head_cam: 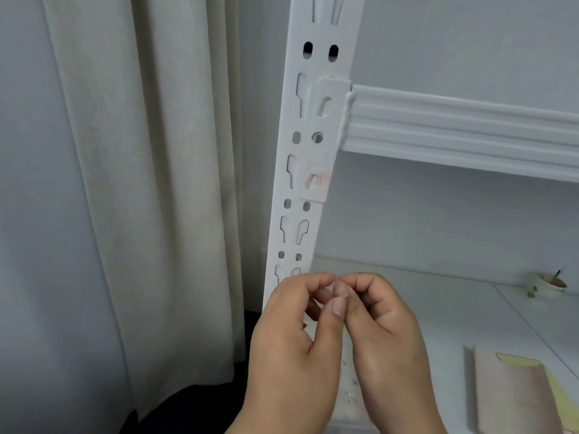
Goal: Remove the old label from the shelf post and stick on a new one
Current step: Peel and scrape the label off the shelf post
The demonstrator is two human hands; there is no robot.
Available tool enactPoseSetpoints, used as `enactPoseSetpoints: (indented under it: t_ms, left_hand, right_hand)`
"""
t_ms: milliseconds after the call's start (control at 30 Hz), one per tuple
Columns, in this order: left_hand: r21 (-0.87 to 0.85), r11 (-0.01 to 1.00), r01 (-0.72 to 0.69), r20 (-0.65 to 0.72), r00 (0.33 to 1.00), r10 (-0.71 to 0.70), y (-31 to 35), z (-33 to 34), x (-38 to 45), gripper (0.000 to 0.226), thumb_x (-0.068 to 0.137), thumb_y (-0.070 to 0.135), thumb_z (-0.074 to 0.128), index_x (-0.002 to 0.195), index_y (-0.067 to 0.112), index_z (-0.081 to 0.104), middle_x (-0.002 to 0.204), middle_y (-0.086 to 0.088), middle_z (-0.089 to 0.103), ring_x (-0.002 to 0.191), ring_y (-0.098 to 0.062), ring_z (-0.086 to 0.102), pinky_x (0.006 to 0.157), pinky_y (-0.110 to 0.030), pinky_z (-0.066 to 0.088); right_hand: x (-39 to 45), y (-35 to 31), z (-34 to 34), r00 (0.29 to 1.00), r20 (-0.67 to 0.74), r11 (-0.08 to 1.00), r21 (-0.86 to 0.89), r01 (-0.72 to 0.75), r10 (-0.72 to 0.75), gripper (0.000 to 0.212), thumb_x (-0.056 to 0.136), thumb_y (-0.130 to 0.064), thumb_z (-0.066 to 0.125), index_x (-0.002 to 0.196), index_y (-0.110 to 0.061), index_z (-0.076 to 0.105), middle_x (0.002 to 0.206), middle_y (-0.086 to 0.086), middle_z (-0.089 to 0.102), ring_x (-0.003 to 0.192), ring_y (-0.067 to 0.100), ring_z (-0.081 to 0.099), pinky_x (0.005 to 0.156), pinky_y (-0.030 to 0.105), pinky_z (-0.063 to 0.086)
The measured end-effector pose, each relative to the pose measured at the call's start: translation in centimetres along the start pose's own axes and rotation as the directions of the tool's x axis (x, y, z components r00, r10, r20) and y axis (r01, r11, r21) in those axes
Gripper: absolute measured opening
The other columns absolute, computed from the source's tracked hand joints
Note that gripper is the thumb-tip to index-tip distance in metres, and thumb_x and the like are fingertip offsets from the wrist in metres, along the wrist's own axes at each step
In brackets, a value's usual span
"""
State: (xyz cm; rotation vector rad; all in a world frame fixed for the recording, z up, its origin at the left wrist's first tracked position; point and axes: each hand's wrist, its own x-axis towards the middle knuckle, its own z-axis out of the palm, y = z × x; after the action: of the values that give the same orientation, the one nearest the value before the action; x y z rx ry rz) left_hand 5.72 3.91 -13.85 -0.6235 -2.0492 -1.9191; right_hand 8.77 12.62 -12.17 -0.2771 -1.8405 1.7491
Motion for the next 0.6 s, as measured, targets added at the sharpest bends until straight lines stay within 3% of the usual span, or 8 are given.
enactPoseSetpoints:
  t_ms: [67,167,233,300,367,467,600]
  left_hand:
    - [-0.089,0.988,0.125,0.039,0.992,-0.122,0.2,0.2,-0.2,0.017,0.089,0.024,0.070,0.093,0.039,0.066,0.085,0.021,0.067,0.082,-0.003,0.063,0.070,-0.011,0.047]
    - [-0.219,0.940,0.260,0.110,0.964,-0.241,0.3,0.3,0.0,0.020,0.088,0.016,0.069,0.089,0.035,0.071,0.077,0.014,0.069,0.074,-0.001,0.064,0.072,-0.015,0.051]
    - [-0.300,0.897,0.325,0.163,0.944,-0.288,0.2,0.3,0.1,0.025,0.089,0.011,0.068,0.086,0.035,0.075,0.074,0.008,0.072,0.069,-0.001,0.065,0.069,-0.015,0.052]
    - [-0.350,0.868,0.353,0.200,0.933,-0.299,0.1,0.3,0.3,0.026,0.088,0.008,0.067,0.080,0.031,0.077,0.068,0.004,0.071,0.063,-0.002,0.063,0.062,-0.013,0.049]
    - [-0.384,0.841,0.382,0.235,0.921,-0.311,-0.2,0.2,0.4,0.024,0.088,0.007,0.068,0.074,0.024,0.077,0.066,0.001,0.069,0.060,-0.005,0.060,0.058,-0.013,0.047]
    - [-0.460,0.768,0.446,0.294,0.892,-0.342,-0.5,0.1,0.4,0.011,0.081,0.020,0.076,0.069,0.020,0.076,0.069,-0.003,0.069,0.058,-0.007,0.057,0.059,-0.019,0.046]
    - [-0.525,0.652,0.548,0.386,0.835,-0.392,-0.9,0.0,0.3,0.008,0.072,0.022,0.076,0.066,0.019,0.075,0.069,-0.006,0.066,0.056,-0.009,0.053,0.060,-0.023,0.041]
  right_hand:
    - [-0.2,0.3,-0.4,1.000,0.005,1.000,-0.014,0.005,-0.005,0.013,0.089,-0.018,0.062,0.078,-0.023,0.067,0.081,0.001,0.074,0.084,0.014,0.072,0.072,0.026,0.055]
    - [-0.3,0.7,-1.0,1.000,0.003,1.000,0.000,0.008,-0.008,0.012,0.085,-0.018,0.065,0.077,-0.026,0.068,0.077,0.001,0.072,0.076,0.014,0.069,0.065,0.019,0.052]
    - [-0.3,0.9,-1.2,1.000,0.022,0.998,0.060,-0.016,0.014,0.003,0.078,-0.023,0.067,0.076,-0.022,0.068,0.076,0.006,0.072,0.073,0.018,0.068,0.065,0.021,0.053]
    - [-0.2,1.3,-1.5,0.998,0.045,0.990,0.129,-0.053,0.048,0.008,0.073,-0.025,0.073,0.074,-0.019,0.068,0.072,0.008,0.069,0.067,0.018,0.064,0.064,0.024,0.053]
    - [0.0,1.8,-1.8,0.994,0.074,0.974,0.207,-0.096,0.083,0.017,0.069,-0.024,0.084,0.073,-0.018,0.068,0.070,0.008,0.065,0.066,0.017,0.060,0.065,0.026,0.052]
    - [0.1,2.4,-2.0,0.985,0.119,0.945,0.289,-0.153,0.123,0.025,0.058,-0.031,0.079,0.075,-0.016,0.068,0.072,0.011,0.061,0.066,0.021,0.056,0.068,0.036,0.049]
    - [0.0,2.9,-2.2,0.966,0.204,0.869,0.436,-0.234,0.158,0.031,0.057,-0.023,0.085,0.078,-0.011,0.066,0.066,0.013,0.056,0.058,0.022,0.054,0.057,0.035,0.048]
